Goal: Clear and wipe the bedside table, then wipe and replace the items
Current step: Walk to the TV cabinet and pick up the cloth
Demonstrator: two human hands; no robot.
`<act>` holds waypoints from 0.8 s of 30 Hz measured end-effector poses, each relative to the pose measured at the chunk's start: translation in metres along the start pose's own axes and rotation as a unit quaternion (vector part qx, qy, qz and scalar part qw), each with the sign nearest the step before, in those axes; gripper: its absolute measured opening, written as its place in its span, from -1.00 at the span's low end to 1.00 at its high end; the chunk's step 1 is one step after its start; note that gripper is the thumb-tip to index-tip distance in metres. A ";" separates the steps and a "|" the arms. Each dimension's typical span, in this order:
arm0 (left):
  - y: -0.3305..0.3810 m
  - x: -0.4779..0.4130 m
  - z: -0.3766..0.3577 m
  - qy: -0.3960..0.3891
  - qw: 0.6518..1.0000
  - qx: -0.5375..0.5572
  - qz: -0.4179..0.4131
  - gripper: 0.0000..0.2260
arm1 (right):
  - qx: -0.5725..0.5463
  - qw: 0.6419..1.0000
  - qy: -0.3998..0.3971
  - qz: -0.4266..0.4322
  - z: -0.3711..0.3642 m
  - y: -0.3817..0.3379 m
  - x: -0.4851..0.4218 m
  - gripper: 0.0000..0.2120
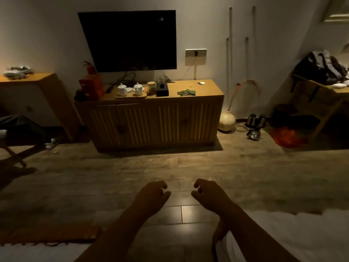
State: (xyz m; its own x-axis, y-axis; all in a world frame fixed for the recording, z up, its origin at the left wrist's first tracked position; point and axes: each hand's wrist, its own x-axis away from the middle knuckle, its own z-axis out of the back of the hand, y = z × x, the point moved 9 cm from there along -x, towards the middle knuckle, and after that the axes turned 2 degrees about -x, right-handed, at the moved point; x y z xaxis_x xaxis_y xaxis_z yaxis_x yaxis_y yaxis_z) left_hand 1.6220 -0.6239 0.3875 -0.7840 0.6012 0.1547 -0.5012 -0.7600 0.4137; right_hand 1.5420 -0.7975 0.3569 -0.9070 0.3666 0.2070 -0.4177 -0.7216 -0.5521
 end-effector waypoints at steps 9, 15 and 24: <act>-0.078 -0.236 0.041 0.018 0.999 0.034 0.030 -0.71 | 0.037 0.999 -0.005 0.028 0.014 -0.041 -0.265 -0.70; -0.122 -0.398 0.092 0.017 0.998 0.045 0.037 -0.71 | 0.036 0.999 -0.012 0.016 0.036 -0.074 -0.428 -0.70; -0.179 -0.572 0.138 0.031 0.998 0.049 0.036 -0.81 | 0.020 0.997 -0.034 0.066 0.049 -0.117 -0.620 -0.77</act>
State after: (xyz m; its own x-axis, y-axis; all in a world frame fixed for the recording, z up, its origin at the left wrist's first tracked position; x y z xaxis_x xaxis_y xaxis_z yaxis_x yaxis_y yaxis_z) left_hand 2.2107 -0.7983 0.3487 -0.8393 0.5270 0.1336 -0.4063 -0.7713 0.4900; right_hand 2.1502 -0.9691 0.3322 -0.9550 0.2282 0.1896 -0.2957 -0.7842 -0.5455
